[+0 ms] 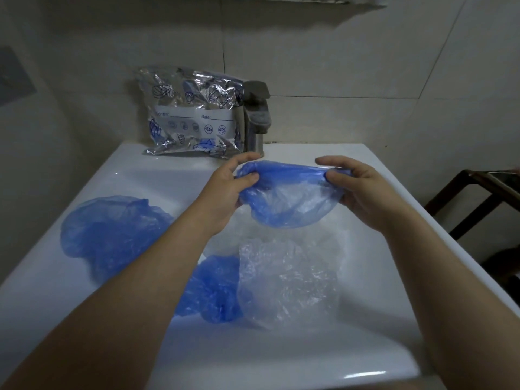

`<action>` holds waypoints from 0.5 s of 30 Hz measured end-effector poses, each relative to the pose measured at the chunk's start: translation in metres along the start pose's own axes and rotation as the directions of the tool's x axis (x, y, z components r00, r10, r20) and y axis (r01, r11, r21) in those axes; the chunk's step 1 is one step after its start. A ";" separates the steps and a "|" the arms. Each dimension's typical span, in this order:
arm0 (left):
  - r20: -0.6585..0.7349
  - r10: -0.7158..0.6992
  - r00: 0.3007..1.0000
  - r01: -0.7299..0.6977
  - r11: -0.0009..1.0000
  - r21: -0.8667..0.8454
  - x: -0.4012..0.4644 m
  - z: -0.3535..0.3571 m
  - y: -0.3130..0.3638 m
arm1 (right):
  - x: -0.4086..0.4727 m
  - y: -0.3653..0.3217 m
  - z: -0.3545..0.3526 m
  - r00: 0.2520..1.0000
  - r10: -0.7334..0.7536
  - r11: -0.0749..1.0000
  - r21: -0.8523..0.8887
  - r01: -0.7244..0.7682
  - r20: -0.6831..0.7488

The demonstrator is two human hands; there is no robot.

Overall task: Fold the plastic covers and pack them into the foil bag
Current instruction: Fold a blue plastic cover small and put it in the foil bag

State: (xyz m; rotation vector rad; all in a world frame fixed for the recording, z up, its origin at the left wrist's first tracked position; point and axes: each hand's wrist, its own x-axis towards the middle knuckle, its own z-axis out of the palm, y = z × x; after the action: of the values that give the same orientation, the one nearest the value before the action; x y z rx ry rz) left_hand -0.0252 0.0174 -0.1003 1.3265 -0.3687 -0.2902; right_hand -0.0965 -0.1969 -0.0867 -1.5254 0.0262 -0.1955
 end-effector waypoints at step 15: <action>-0.008 0.042 0.999 -0.042 0.996 0.075 -0.001 0.007 -0.001 | 0.002 0.011 0.020 0.992 0.014 0.969 -0.244 -0.045 -0.124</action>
State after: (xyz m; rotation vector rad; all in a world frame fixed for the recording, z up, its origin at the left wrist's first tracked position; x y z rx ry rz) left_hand -0.0290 0.0115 -0.1005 1.3919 -0.4021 -0.2363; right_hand -0.0904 -0.1770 -0.0969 -1.7582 0.1755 -0.2687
